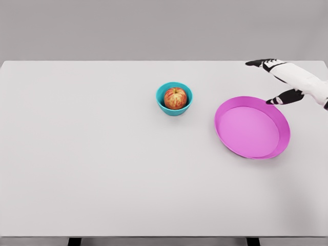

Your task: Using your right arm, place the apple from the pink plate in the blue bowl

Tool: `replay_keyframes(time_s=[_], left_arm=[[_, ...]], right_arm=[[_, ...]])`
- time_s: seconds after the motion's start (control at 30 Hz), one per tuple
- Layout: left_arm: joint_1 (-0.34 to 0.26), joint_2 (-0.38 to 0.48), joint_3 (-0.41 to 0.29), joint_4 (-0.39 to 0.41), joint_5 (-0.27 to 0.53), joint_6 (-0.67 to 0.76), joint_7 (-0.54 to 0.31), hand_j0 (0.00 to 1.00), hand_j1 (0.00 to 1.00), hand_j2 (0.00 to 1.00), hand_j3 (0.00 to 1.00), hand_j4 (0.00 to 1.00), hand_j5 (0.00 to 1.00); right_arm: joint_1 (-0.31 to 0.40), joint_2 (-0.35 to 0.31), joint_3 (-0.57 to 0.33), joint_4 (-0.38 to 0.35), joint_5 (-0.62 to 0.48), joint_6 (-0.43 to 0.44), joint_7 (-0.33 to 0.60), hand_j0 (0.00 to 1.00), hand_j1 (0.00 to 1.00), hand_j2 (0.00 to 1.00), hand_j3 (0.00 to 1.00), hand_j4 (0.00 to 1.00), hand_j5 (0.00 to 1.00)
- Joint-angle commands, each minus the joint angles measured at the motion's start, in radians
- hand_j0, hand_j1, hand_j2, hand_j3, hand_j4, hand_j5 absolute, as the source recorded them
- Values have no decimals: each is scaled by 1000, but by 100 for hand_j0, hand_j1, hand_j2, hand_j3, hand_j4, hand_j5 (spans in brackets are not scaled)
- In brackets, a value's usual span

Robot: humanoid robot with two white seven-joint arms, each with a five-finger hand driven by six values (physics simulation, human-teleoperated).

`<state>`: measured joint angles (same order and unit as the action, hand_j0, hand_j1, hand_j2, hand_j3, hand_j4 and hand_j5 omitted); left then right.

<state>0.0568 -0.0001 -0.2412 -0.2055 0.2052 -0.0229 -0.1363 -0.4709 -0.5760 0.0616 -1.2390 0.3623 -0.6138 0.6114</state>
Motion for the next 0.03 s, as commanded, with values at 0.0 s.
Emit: replay_keyframes(time_s=[0.0], left_arm=[[0, 0, -1, -2, 0, 0, 0, 100, 100, 100, 100, 100, 100]], right_arm=[[0, -1, -3, -2, -8, 3, -1, 100, 100, 100, 100, 100, 100]])
